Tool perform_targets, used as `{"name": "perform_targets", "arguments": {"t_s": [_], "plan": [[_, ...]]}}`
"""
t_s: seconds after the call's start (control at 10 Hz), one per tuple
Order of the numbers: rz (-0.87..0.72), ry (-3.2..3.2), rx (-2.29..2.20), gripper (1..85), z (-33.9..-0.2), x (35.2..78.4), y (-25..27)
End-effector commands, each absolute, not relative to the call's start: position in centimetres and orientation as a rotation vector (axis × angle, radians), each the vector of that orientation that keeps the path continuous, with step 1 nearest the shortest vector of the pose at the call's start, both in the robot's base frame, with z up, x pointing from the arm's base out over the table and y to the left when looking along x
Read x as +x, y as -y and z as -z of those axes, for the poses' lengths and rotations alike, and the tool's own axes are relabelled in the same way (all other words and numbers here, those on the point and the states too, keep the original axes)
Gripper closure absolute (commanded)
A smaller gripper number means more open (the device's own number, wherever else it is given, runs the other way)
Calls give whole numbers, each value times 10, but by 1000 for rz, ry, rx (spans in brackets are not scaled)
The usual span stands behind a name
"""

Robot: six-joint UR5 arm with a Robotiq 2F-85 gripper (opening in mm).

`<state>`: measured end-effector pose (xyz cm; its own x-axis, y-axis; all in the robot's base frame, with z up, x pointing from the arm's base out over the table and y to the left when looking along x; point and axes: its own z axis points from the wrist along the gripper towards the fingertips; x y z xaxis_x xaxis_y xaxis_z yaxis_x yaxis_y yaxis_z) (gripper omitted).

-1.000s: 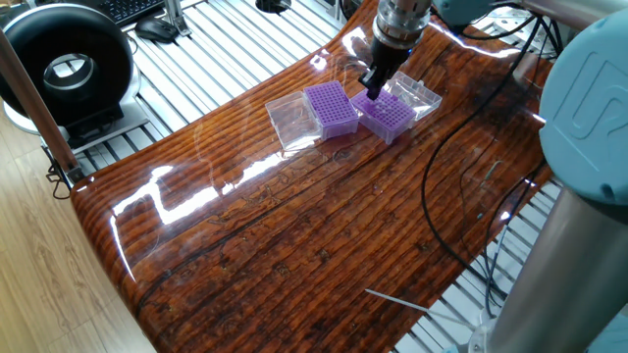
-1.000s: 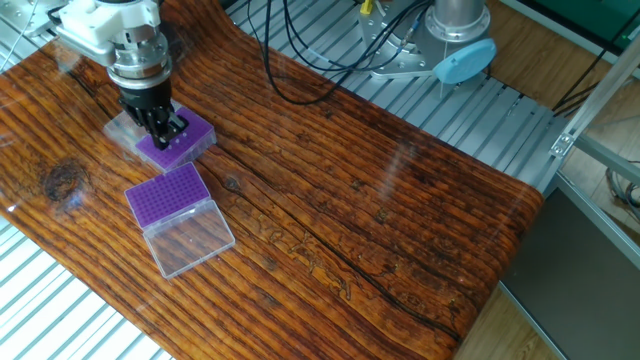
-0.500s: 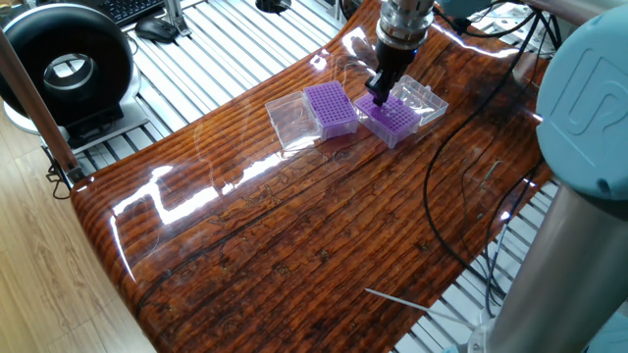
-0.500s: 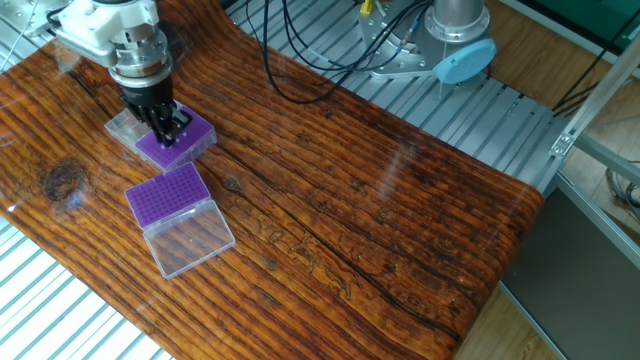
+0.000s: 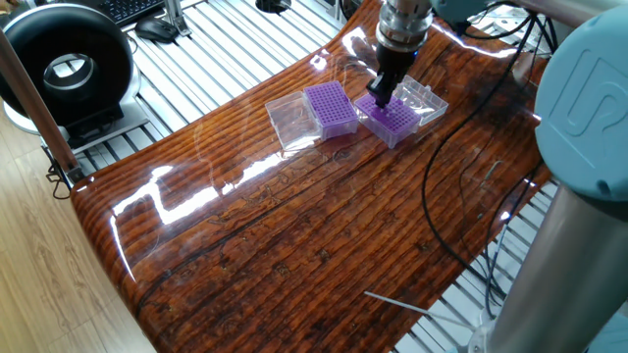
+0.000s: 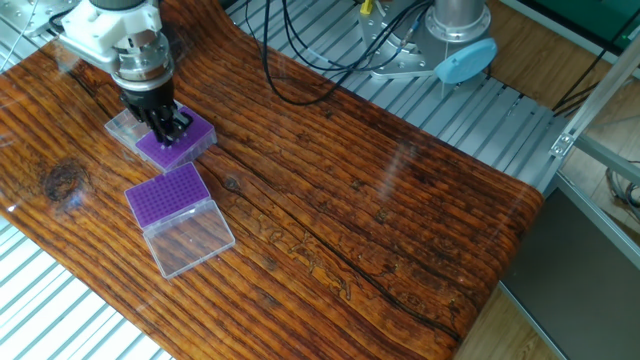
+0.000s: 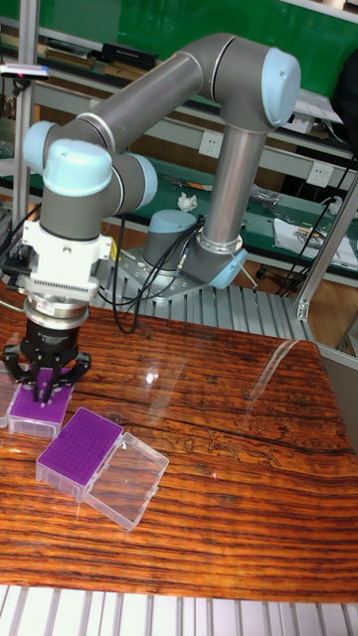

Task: Transfer all small pipette tips from one holder to another

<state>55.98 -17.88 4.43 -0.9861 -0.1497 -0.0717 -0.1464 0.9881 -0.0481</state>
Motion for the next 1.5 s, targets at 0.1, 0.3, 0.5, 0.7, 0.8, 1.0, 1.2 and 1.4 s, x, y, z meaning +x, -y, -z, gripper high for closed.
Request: {"name": "perform_targets", "arguments": {"t_s": [0.1,0.3,0.5,0.7,0.8,1.0,1.2,1.4], "plan": [[52,-3069,-195,630,-70,559,165],[107,-3100,-173,627,-85,558,157],[86,-3112,-89,637,-102,559,130],[32,-3116,-28,647,-116,560,101],[6,-3111,-4,647,-119,560,88],[-65,-3108,107,647,-122,563,62],[-25,-3096,304,667,-119,568,53],[-27,-3083,384,680,-112,573,47]]}}
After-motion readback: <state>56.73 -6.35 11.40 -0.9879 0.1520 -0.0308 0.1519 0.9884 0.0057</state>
